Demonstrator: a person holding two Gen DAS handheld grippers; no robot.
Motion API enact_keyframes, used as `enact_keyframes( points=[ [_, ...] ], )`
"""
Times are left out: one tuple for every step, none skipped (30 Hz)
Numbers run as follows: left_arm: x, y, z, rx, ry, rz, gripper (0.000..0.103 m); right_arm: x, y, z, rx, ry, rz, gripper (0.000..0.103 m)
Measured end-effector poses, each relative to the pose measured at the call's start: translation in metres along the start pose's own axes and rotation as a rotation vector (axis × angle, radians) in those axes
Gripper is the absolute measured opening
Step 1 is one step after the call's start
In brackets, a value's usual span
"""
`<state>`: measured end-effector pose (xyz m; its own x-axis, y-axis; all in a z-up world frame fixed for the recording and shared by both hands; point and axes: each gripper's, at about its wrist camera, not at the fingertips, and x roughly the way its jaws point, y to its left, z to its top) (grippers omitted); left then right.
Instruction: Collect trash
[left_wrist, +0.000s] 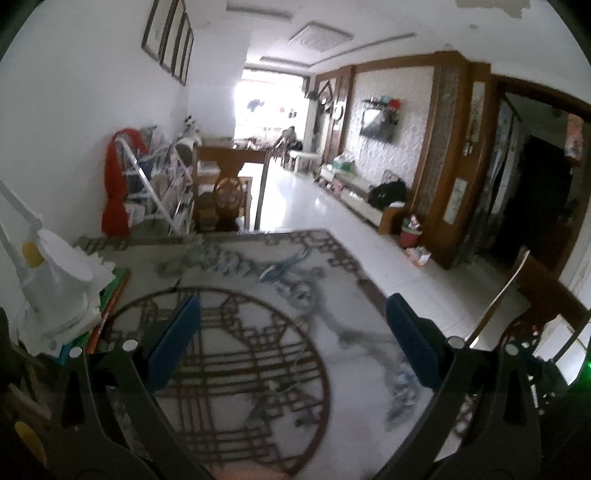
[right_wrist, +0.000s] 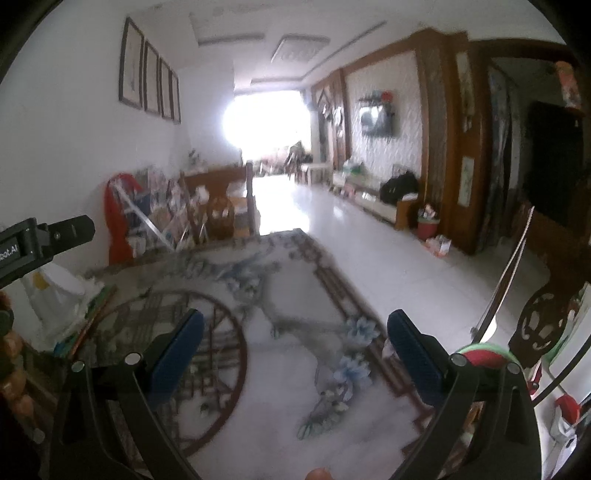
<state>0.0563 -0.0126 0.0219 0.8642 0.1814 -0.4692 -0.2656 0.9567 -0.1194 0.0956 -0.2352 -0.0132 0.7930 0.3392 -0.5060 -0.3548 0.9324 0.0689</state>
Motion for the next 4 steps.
enact_keyframes(
  points=[
    [0.012,0.006,-0.011,0.01,0.037,0.011,0.098,0.008,0.001,-0.006,-0.008,0.024,0.001,0.096],
    [0.024,0.014,-0.021,0.013,0.072,0.046,0.098,0.018,0.003,-0.012,-0.017,0.051,0.003,0.096],
    [0.037,0.024,-0.032,0.008,0.111,0.096,0.098,0.025,0.005,-0.016,-0.024,0.073,0.005,0.096],
    [0.048,0.034,-0.044,-0.003,0.15,0.142,0.098,0.039,0.006,-0.025,-0.034,0.116,0.009,0.096]
  ],
)
